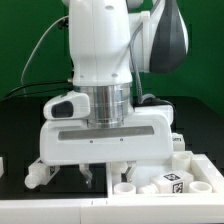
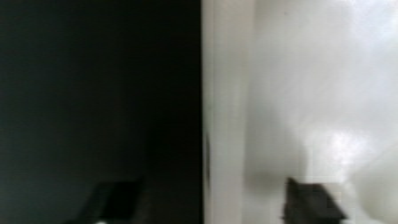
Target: Assemble square table
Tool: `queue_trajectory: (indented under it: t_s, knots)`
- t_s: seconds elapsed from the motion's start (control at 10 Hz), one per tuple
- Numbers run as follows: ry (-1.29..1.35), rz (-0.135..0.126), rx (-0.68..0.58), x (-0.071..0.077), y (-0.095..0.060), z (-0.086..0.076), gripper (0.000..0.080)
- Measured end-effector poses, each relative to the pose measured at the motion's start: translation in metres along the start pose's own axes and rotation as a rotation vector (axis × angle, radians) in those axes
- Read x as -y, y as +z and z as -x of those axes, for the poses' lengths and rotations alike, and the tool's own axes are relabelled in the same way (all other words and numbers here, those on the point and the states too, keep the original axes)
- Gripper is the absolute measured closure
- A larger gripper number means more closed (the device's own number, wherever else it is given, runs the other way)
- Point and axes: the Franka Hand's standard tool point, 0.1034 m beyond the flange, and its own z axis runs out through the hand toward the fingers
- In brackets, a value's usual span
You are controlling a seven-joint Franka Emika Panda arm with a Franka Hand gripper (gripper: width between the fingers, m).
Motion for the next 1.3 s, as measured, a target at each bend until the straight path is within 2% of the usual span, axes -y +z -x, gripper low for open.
queue_trajectory:
  t_s: [0.1,0.2,0.3,0.4,0.5,0.6,0.7,1.1,1.3]
  knots:
    - [0.04,-0.007,0.014,0.002,-0.012,-0.001,0.0299]
    - [0.086,-0.015,0.03,0.01,-0.025,-0.004,0.0198]
    - [0.113,-0.021,0.032,0.02,-0.035,-0.01,0.016]
    - [0.251,-0.025,0.051,0.03,-0.039,-0.015,0.0153]
    - [0.358,-0.029,0.062,0.038,-0.044,-0.031,0.0153]
    - [0.372,-0.028,0.028,0.04,-0.041,-0.039,0.0153]
    - [0.363,-0.028,-0.004,0.044,-0.038,-0.037,0.0151]
    - [0.407,-0.026,0.013,0.046,-0.035,-0.033,0.0151]
    - [0.579,-0.02,0.027,0.064,-0.026,-0.024,0.0151]
